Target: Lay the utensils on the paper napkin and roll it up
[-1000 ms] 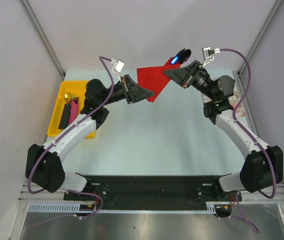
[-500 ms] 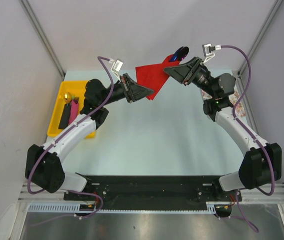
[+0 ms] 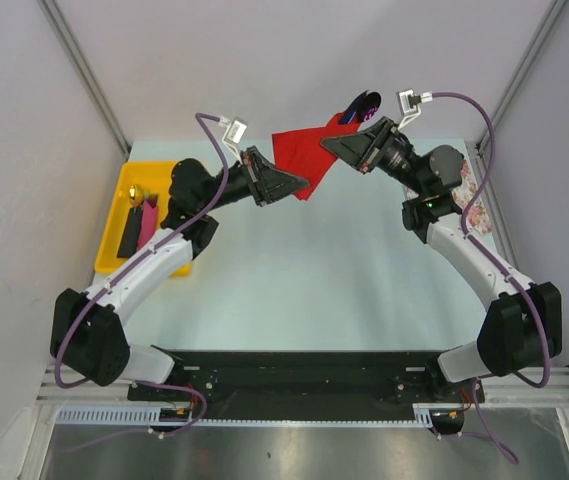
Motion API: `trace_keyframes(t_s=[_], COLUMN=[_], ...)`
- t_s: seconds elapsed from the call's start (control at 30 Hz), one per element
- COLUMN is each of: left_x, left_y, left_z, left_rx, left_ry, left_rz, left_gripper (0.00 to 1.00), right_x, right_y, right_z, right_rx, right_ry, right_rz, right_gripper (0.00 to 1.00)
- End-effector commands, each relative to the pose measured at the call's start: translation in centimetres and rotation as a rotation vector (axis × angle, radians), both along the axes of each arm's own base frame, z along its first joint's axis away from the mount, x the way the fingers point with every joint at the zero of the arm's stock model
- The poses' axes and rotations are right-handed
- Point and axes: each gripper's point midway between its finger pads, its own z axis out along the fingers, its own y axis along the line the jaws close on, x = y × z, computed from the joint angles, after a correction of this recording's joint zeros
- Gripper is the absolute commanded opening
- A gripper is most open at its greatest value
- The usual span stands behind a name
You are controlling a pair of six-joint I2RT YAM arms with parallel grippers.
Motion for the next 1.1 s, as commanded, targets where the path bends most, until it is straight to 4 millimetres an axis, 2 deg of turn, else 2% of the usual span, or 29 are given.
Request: trace_keyframes(t_s=[0.0,0.2,0.23,0.27,0.3,0.33,0.37,0.4,0.43,0.47,0.53,0.57,0.6,0.63,0.67,0.7,0.73,0.77,0.83,0.9,1.07], left_x=[-0.3,-0.4,0.0,0.4,0.6,1.7,2.4,2.9,3.8,4.0,4.5,4.0,3.8,3.7,3.3,2.9,2.4,2.0,1.1,1.2,0.7], left_y=[0.3,1.0,1.3,1.6,1.9,2.9,3.5,4.2,5.5,6.3,7.6,8.2,8.6,8.8,9.1,9.1,8.8,8.6,7.5,7.3,4.7], left_z=[2.7,0.5,0.0,0.5,0.9,0.7,2.2,2.8,2.9,4.4,4.8,6.3,6.8,6.4,7.4,7.4,6.6,7.2,6.7,6.7,6.4], left_rx=[-0.034,0.029,0.05,0.062,0.074,0.103,0.117,0.129,0.151,0.17,0.222,0.259,0.288,0.326,0.344,0.359,0.38,0.385,0.41,0.436,0.436], left_ry=[-0.109,-0.071,-0.053,-0.097,-0.124,-0.114,-0.196,-0.223,-0.231,-0.314,-0.35,-0.479,-0.53,-0.538,-0.609,-0.614,-0.584,-0.595,-0.616,-0.649,-0.647], left_rz=[0.032,0.037,0.045,0.056,0.056,0.094,0.134,0.16,0.2,0.237,0.292,0.319,0.338,0.347,0.358,0.352,0.324,0.315,0.279,0.306,0.29], left_gripper=[0.0,0.0,0.06,0.17,0.46,0.57,0.64,0.69,0.71,0.74,0.77,0.79,0.8,0.8,0.81,0.81,0.81,0.81,0.81,0.81,0.82], right_x=[-1.1,-0.3,-0.2,-0.2,-0.2,-0.2,-0.1,0.0,0.1,0.3,0.5,0.7,0.8,1.0,1.0,1.0,1.0,1.2,1.2,1.5,0.8], right_y=[0.3,-0.4,-0.5,-0.4,-0.5,-0.6,-0.6,-0.6,-0.7,-0.9,-1.0,-1.3,-1.3,-1.4,-1.4,-1.3,-1.3,-1.2,-0.9,-0.6,0.0], right_z=[2.4,3.7,3.8,3.8,3.8,3.8,3.7,3.6,3.6,3.5,3.3,3.2,3.0,2.8,2.8,2.6,2.5,2.3,2.0,1.5,1.9], right_rx=[0.005,0.021,0.021,0.023,0.023,0.024,0.024,0.023,0.022,0.022,0.023,0.023,0.018,0.01,0.006,-0.001,-0.012,-0.019,-0.031,-0.053,-0.055], right_ry=[-0.099,-0.118,-0.121,-0.114,-0.114,-0.111,-0.105,-0.096,-0.094,-0.088,-0.072,-0.065,-0.053,-0.052,-0.048,-0.039,-0.052,-0.047,-0.035,-0.025,-0.04], right_rz=[0.024,0.011,0.012,0.016,0.014,0.012,0.01,0.01,0.007,0.0,-0.008,-0.019,-0.025,-0.037,-0.046,-0.05,-0.061,-0.068,-0.07,-0.087,-0.073], right_gripper=[0.0,0.0,0.0,0.0,0.0,0.0,0.0,0.0,0.0,0.0,0.0,0.0,0.0,0.0,0.0,0.0,0.0,0.0,0.0,0.0,0.0])
